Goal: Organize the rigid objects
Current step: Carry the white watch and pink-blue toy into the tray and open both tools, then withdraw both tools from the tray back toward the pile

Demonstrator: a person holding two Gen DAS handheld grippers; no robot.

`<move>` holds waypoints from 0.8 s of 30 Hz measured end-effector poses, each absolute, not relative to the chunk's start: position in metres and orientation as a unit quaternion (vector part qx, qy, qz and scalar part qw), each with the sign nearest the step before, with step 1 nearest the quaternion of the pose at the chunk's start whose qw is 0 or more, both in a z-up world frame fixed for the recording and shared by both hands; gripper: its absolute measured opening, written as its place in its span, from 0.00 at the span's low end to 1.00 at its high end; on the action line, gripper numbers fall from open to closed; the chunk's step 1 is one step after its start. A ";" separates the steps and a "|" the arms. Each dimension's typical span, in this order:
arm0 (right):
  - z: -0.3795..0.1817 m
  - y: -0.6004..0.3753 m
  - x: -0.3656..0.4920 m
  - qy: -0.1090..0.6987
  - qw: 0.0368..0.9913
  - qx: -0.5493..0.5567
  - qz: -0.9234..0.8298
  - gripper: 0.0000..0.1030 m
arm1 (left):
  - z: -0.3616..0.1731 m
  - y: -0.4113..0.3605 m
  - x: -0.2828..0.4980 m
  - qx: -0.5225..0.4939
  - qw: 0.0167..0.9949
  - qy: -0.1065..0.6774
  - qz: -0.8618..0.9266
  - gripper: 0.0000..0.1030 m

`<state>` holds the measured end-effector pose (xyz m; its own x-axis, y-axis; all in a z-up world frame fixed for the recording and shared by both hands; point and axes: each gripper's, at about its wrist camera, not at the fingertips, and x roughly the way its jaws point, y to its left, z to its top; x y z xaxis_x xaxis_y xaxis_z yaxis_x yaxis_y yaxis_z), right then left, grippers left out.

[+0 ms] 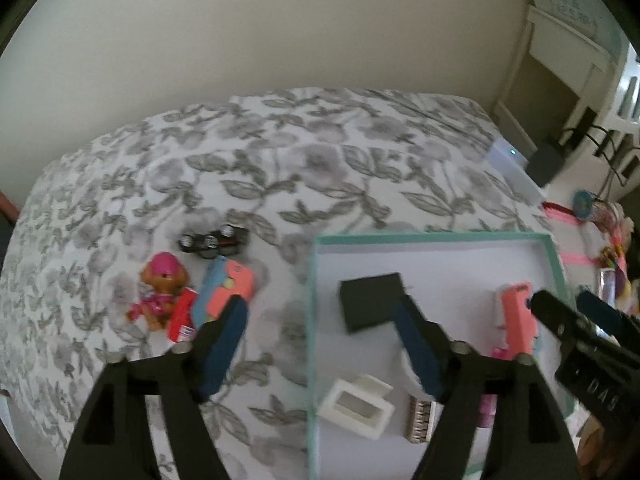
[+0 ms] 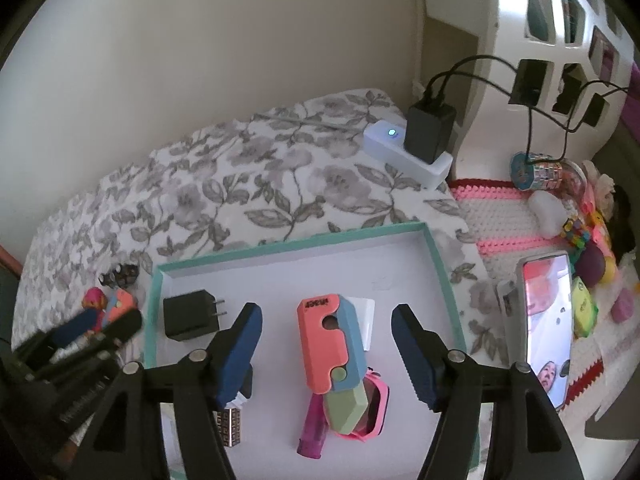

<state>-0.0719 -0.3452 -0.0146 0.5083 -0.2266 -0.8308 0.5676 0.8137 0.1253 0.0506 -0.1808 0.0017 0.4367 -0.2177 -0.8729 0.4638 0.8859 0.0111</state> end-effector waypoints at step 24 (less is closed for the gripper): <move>-0.022 -0.313 -0.051 0.397 0.870 0.196 -0.215 1.00 | 0.019 -0.088 0.109 0.067 0.884 0.444 -0.127 0.94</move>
<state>-0.0514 -0.3134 -0.0219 0.5920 -0.2190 -0.7756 0.5297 0.8310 0.1697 0.1092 -0.0879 0.0193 0.5727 -0.1654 -0.8029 0.2844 0.9587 0.0053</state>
